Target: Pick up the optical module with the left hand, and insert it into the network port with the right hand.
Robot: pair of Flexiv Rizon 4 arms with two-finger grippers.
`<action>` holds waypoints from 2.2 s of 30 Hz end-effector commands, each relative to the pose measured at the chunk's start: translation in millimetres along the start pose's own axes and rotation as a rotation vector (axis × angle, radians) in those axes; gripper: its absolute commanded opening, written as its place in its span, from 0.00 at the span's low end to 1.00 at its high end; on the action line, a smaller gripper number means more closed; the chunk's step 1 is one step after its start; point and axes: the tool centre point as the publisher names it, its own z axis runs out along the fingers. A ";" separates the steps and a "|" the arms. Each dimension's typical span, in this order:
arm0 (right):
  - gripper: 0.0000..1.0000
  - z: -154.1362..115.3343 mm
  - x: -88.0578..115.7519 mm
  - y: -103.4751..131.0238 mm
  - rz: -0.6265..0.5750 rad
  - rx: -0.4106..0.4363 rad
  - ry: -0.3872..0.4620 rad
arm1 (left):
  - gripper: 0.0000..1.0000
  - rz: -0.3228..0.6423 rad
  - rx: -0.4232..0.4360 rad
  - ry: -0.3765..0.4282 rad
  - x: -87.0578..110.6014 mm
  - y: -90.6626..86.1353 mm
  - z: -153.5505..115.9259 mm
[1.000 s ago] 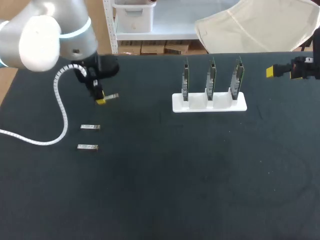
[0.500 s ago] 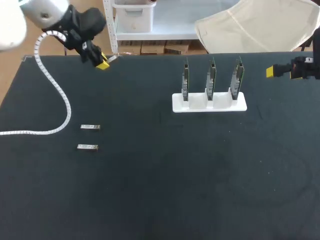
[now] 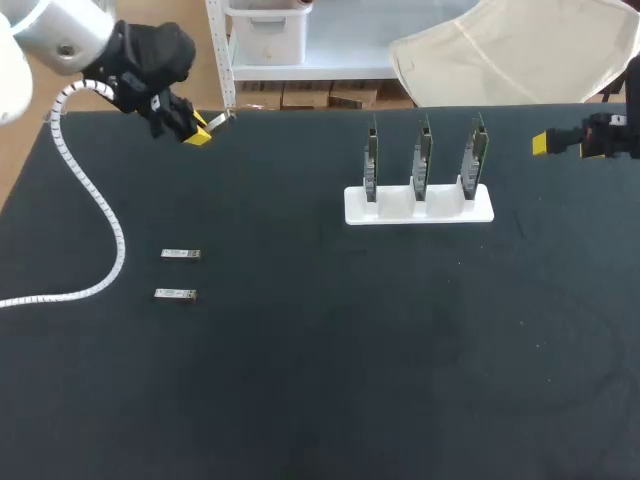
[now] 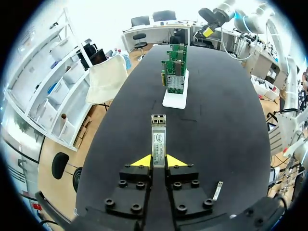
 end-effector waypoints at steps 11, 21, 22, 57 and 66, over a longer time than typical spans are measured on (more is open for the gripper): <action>1.00 0.0 0.0 0.0 0.000 0.000 0.000 | 0.00 0.125 0.058 -0.411 -121.5 -7.1 6.6; 1.00 0.0 0.0 0.0 0.000 0.000 0.000 | 0.00 0.080 0.180 -0.636 -164.3 -11.9 24.0; 1.00 0.0 0.0 0.0 0.000 0.000 0.000 | 0.00 0.077 0.184 -0.648 -165.8 -12.0 25.8; 1.00 0.0 0.0 0.0 0.000 0.000 0.000 | 0.00 0.106 0.212 -0.773 -207.2 -28.5 43.0; 1.00 0.0 0.0 0.0 0.000 0.000 0.000 | 0.00 0.069 0.240 -0.819 -212.5 -38.9 57.0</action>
